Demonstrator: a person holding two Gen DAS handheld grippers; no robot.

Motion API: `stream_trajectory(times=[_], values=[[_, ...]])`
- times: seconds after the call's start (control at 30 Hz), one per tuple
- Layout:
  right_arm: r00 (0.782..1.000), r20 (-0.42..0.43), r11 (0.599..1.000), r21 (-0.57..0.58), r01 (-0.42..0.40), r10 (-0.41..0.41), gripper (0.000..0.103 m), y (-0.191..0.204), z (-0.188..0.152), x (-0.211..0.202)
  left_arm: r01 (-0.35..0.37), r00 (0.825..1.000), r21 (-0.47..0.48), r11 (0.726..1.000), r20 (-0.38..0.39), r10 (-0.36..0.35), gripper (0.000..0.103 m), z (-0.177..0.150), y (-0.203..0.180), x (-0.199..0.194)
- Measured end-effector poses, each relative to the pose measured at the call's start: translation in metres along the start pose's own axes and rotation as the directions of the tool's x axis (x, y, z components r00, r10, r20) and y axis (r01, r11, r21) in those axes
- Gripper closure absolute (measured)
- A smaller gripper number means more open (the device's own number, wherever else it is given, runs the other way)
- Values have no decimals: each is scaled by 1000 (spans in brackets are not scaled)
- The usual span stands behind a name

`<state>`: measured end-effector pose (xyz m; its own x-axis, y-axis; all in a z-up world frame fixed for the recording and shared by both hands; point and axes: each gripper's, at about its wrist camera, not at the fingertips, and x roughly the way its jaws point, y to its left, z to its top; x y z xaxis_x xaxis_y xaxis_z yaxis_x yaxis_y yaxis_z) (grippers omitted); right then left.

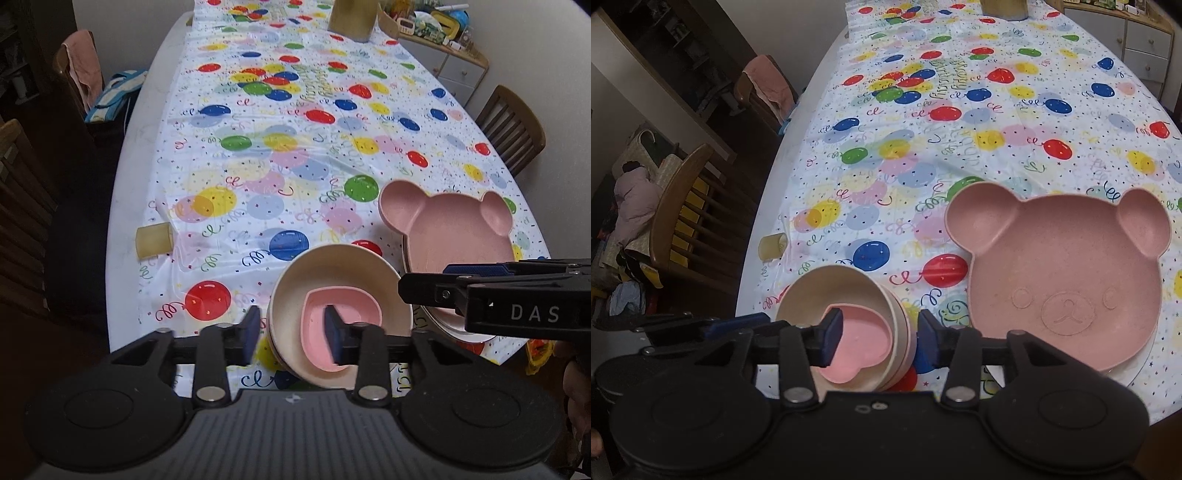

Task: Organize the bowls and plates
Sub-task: 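Lower the heart dish into the cream bowl and open both grippers, then close both grippers on the cream bowl rim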

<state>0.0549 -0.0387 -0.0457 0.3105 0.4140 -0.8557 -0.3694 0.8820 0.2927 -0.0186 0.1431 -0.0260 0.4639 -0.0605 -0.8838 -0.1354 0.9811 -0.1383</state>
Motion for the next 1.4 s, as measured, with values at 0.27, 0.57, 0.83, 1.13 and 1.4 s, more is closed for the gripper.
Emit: stream_trajectory(times=[0.27, 0.57, 0.83, 1.13, 1.4], values=[[999, 48, 999, -37, -10, 11, 27, 3, -3, -11, -25, 999, -30, 999, 40, 27, 31, -4, 8, -7], [999, 33, 998, 60, -8, 6, 6, -5, -6, 0, -30, 999, -124, 992, -21, 28, 30, -15, 20, 17], [999, 2, 994, 101, 52, -53, 15, -12, -7, 26, -38, 998, -149, 988, -46, 31, 30, -20, 17, 40], [997, -49, 993, 105, 61, -56, 26, -14, -11, 48, -39, 997, -164, 986, -75, 27, 30, -25, 14, 59], [995, -71, 991, 113, 78, -70, 33, -15, -14, 59, -42, 997, -174, 984, -71, 30, 30, -26, 16, 64]])
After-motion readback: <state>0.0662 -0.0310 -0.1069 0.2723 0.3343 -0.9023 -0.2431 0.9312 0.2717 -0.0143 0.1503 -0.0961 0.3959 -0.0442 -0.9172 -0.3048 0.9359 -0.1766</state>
